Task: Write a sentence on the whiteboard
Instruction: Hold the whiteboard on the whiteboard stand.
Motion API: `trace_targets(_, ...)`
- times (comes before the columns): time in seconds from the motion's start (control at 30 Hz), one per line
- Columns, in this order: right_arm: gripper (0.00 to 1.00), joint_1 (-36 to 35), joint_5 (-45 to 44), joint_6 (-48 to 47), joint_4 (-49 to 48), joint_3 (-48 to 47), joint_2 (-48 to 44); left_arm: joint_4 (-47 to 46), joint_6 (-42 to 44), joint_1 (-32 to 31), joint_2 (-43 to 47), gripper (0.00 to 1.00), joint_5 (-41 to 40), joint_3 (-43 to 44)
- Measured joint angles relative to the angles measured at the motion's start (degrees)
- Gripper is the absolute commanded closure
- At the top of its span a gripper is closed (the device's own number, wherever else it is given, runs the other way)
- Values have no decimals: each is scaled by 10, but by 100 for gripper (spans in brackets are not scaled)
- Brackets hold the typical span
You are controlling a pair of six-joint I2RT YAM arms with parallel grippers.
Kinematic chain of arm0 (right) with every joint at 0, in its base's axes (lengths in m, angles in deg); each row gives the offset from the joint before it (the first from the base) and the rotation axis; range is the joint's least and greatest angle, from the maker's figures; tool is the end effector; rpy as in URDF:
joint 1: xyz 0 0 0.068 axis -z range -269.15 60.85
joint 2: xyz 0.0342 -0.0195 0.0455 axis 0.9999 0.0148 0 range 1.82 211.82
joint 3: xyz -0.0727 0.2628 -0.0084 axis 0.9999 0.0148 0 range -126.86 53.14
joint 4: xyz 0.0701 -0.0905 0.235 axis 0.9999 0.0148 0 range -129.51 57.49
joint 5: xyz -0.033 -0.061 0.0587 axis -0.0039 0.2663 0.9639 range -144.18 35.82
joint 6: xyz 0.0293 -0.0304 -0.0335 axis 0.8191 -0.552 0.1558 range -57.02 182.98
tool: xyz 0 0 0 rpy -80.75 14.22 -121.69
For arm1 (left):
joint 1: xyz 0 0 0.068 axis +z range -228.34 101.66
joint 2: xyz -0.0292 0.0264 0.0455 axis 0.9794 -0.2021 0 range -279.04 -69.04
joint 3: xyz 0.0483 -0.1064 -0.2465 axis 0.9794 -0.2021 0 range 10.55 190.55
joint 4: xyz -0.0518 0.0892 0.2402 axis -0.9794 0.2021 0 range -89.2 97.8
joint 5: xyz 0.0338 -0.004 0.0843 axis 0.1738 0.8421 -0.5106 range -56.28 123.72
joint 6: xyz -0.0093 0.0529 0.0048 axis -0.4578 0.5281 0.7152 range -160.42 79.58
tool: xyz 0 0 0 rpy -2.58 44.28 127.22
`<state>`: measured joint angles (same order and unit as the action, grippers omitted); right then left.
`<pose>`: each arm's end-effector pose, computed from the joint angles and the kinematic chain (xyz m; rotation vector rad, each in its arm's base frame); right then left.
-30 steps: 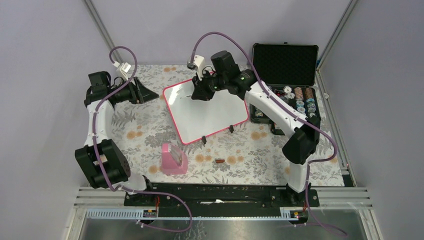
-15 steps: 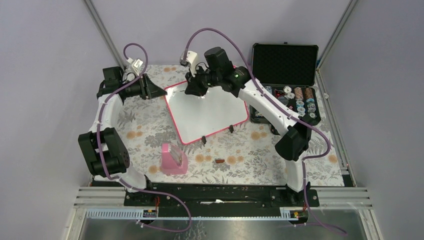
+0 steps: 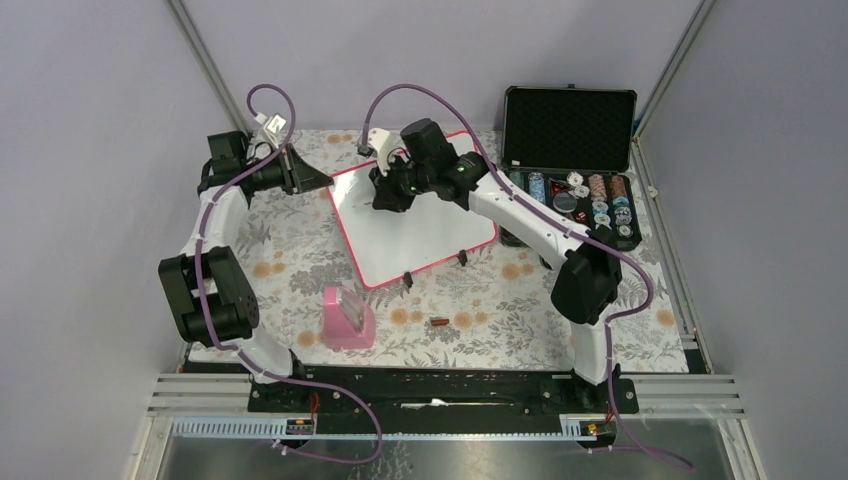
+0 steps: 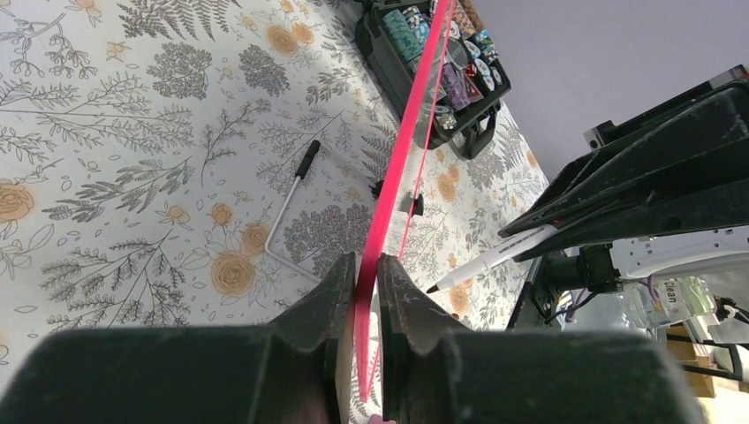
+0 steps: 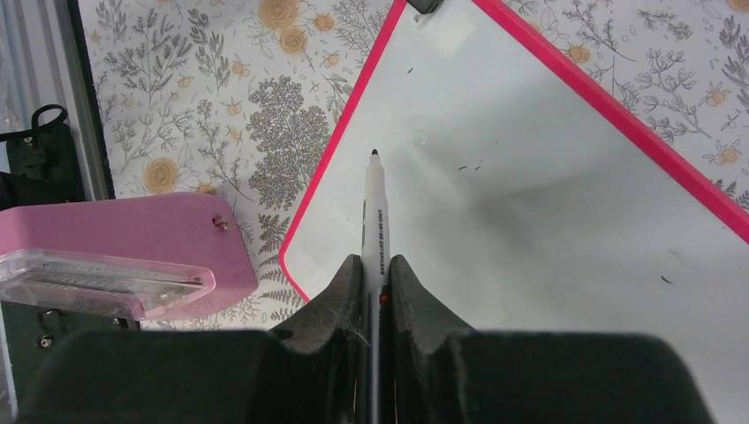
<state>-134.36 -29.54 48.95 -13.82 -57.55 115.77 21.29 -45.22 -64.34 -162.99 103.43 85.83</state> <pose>0.3193 0.3426 0.3492 -1.2737 1.6931 0.7750 0.3539 0.0538 0.3008 0.3072 1.9577 -1.2345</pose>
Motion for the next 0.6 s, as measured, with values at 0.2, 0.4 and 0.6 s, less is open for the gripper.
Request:
trace_targets(0.2, 100, 0, -17, 3, -13, 0, -10, -13, 2, -7, 0, 100, 1, 0)
trace_targets(0.4, 100, 0, -34, 3, -21, 0, -10, -18, 2, -8, -4, 100, 0, 1)
trace_targets(0.6, 100, 0, -54, 3, -21, -17, -10, -22, 2, -8, -6, 100, 0, 1)
